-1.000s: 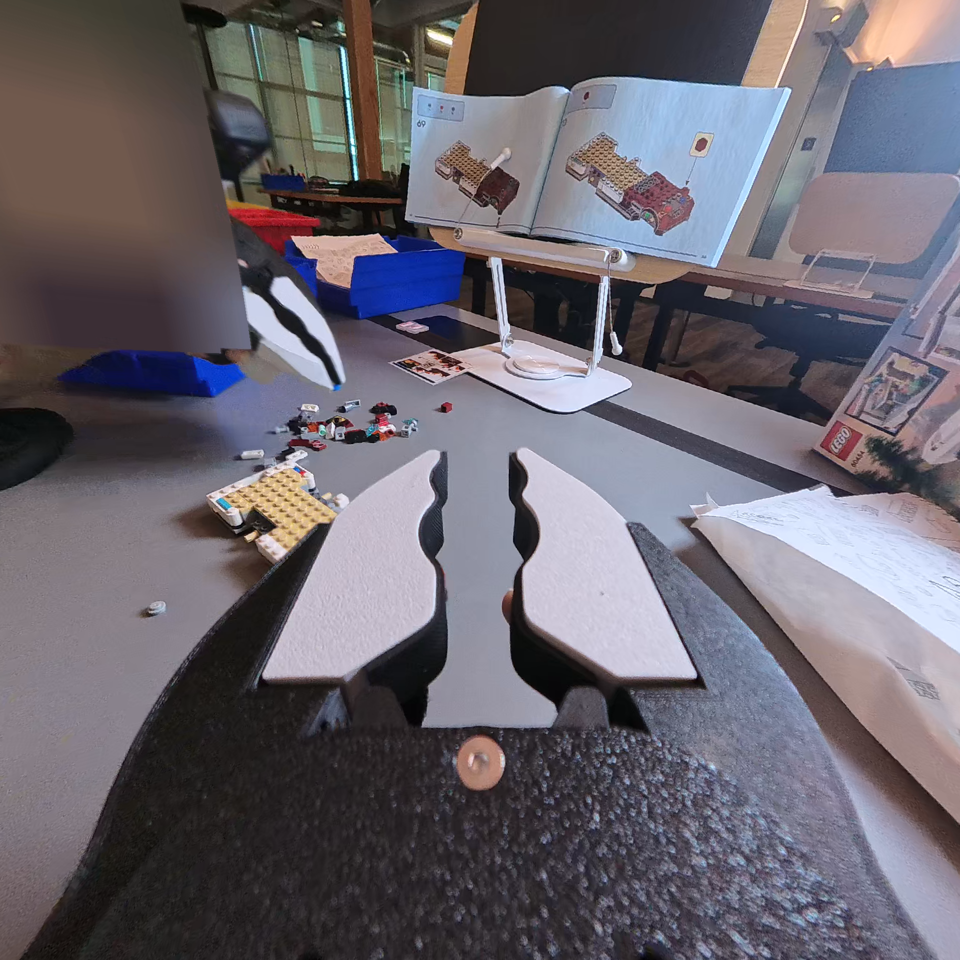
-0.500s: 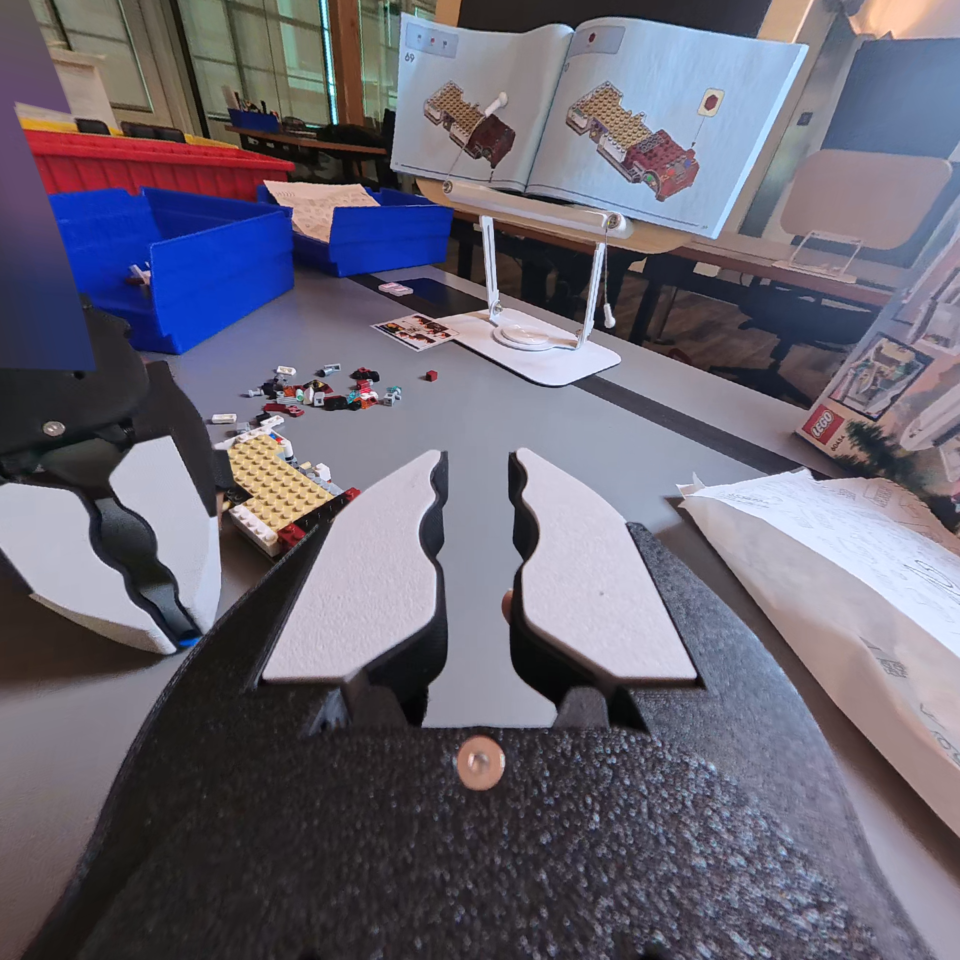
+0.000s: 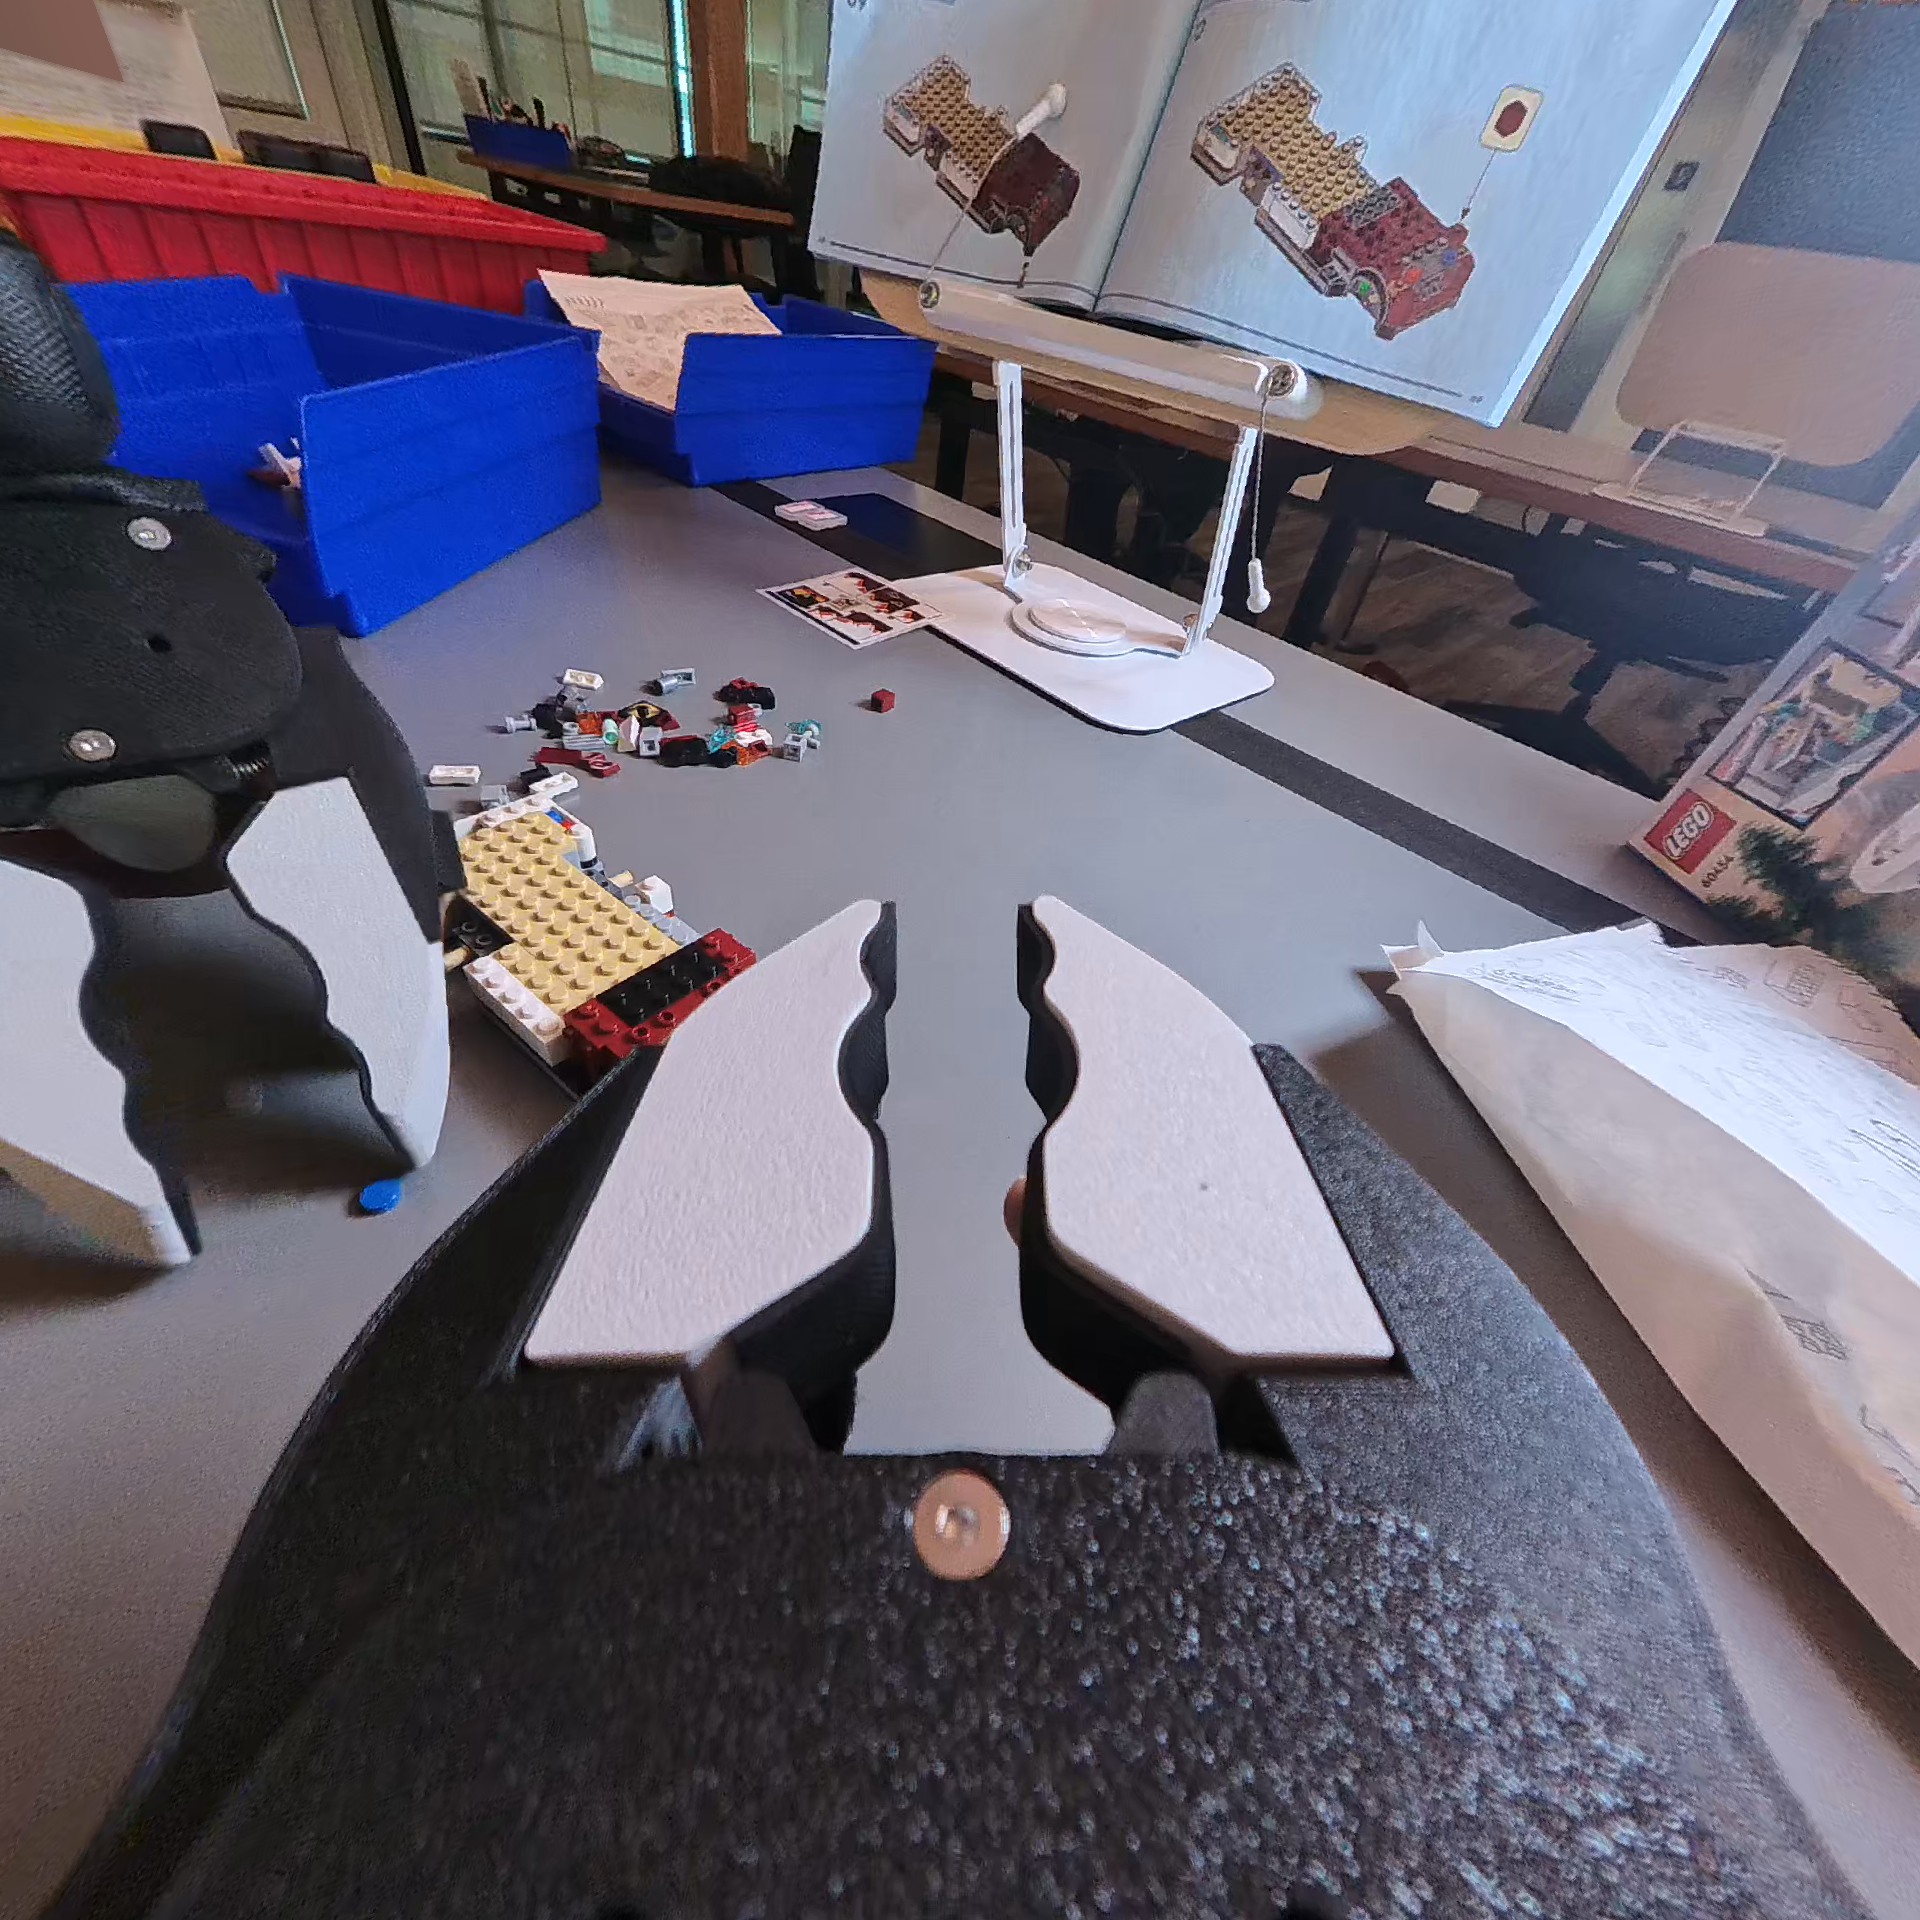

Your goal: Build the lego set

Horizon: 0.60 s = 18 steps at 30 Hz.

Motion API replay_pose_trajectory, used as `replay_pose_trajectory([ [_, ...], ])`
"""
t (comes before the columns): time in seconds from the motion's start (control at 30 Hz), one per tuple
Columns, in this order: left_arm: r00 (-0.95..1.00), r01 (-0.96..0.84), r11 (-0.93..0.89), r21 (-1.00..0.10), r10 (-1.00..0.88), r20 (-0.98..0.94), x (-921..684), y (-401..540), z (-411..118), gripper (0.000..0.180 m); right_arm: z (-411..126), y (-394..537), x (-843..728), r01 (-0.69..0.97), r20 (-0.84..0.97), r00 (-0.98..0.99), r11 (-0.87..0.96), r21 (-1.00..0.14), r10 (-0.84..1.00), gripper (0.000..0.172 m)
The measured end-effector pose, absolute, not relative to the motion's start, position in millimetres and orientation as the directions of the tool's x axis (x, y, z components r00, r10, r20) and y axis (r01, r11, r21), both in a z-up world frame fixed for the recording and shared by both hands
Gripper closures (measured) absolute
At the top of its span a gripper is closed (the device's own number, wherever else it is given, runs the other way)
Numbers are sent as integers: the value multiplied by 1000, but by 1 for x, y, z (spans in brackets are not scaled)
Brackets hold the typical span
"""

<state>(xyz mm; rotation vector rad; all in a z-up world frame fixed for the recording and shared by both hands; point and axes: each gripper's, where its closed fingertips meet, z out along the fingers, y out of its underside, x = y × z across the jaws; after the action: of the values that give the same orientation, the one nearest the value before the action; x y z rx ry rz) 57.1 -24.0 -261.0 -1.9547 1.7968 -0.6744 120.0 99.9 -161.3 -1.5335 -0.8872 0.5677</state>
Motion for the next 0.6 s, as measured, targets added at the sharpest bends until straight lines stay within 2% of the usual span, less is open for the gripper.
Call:
replay_pose_trajectory([
  [0.17,98,-760,-122,-638,-992,74,43,-16,-239,135,-163,98,118,219,137,581,8,-976,802,150],
  [0.3,167,-670,-125,-732,-986,15,16,-2,-207,147,-162,90,111,223,144,535,26,-974,833,150],
  [0.43,291,-645,-139,-752,-954,-73,-20,11,-211,154,-168,64,89,269,141,377,37,-962,915,150],
  [0.6,428,-621,-166,-766,-891,-154,-54,27,-221,131,-185,28,61,387,154,166,79,-919,974,150],
])
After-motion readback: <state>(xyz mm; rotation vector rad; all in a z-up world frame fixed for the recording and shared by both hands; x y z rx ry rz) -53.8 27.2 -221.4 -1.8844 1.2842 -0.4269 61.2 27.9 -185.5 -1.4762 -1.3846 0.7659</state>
